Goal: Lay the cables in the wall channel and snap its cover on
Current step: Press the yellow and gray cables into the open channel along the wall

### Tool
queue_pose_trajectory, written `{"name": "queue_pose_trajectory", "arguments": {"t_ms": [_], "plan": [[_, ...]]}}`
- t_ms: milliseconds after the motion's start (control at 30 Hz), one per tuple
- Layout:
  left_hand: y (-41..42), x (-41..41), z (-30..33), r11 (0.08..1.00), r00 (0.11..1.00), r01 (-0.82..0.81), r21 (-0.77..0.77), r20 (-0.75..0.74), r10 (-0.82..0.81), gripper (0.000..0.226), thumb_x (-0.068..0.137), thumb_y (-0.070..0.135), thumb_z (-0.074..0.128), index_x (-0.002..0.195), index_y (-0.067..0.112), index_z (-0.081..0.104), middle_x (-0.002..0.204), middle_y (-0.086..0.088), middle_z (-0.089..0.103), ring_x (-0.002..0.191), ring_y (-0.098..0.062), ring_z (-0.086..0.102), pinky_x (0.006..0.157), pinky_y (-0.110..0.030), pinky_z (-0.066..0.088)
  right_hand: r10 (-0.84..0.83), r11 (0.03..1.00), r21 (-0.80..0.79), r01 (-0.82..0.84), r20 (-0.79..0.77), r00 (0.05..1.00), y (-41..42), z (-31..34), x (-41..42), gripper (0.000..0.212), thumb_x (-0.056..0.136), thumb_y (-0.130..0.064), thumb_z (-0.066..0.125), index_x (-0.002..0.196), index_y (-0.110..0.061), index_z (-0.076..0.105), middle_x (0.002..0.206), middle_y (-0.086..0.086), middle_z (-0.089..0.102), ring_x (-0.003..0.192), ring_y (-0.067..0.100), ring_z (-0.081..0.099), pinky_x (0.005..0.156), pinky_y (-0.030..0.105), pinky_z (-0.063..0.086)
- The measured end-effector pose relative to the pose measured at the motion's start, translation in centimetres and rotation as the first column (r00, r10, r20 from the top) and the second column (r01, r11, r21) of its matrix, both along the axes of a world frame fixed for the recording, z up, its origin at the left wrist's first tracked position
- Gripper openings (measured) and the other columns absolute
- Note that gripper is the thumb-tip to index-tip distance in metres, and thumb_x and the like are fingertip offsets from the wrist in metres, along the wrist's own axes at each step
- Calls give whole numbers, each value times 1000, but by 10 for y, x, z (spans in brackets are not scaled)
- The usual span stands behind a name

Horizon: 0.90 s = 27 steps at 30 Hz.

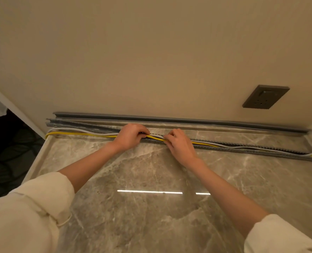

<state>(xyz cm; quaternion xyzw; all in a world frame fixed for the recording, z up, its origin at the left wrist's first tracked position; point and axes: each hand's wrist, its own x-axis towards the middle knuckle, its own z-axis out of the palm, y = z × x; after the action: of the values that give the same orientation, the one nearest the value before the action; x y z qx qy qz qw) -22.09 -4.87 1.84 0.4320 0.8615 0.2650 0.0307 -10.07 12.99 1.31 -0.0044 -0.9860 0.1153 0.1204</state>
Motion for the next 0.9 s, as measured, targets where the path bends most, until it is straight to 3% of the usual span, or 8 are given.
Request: {"name": "queue_pose_trajectory", "arguments": {"t_ms": [200,400,500,600,700,900], "plan": [[1,-2,0,998,994,-58,4,92,58,19,84,5,64,99,10,73,102,-5,73,96,-19,66,90,-35,50,-72,986,-141,87,108,992,0,4,-22,13,90,-13,57,96,-10,69,97,7,61,96,23,55,75,35,46],[12,-9,-1,991,973,-127,-52,187,135,18,82,1,64,93,11,73,97,-4,74,90,-16,66,84,-32,52,-47,998,-20,53,218,975,0,9,-32,9,90,-9,54,96,-9,60,103,9,57,101,26,52,74,36,46],[12,-16,4,993,965,-85,-88,241,104,12,79,9,70,90,13,73,92,-3,74,81,-11,64,78,-27,52,-32,993,116,2,264,964,-4,7,-35,24,84,2,52,107,-3,53,112,15,51,107,30,46,78,34,42],[15,-18,2,993,954,-78,-83,282,99,12,77,9,73,87,15,70,89,-1,71,79,-10,62,72,-22,46,-8,985,170,-33,235,972,-5,3,-29,31,79,3,51,110,-1,48,113,17,50,105,31,44,85,36,41],[18,-19,-1,988,930,-149,-44,333,155,15,73,4,76,84,10,68,87,-5,71,82,-17,66,77,-30,54,13,982,183,-47,181,983,-3,-2,-23,27,82,3,50,108,-2,49,111,16,52,99,29,45,86,36,42],[5,-19,-2,989,944,-151,3,299,143,8,72,12,78,77,13,72,77,-1,71,74,-12,65,74,-31,55,-80,995,-53,89,156,984,-6,6,-26,9,90,-10,55,91,-11,63,98,7,60,95,25,52,80,35,44]]}}
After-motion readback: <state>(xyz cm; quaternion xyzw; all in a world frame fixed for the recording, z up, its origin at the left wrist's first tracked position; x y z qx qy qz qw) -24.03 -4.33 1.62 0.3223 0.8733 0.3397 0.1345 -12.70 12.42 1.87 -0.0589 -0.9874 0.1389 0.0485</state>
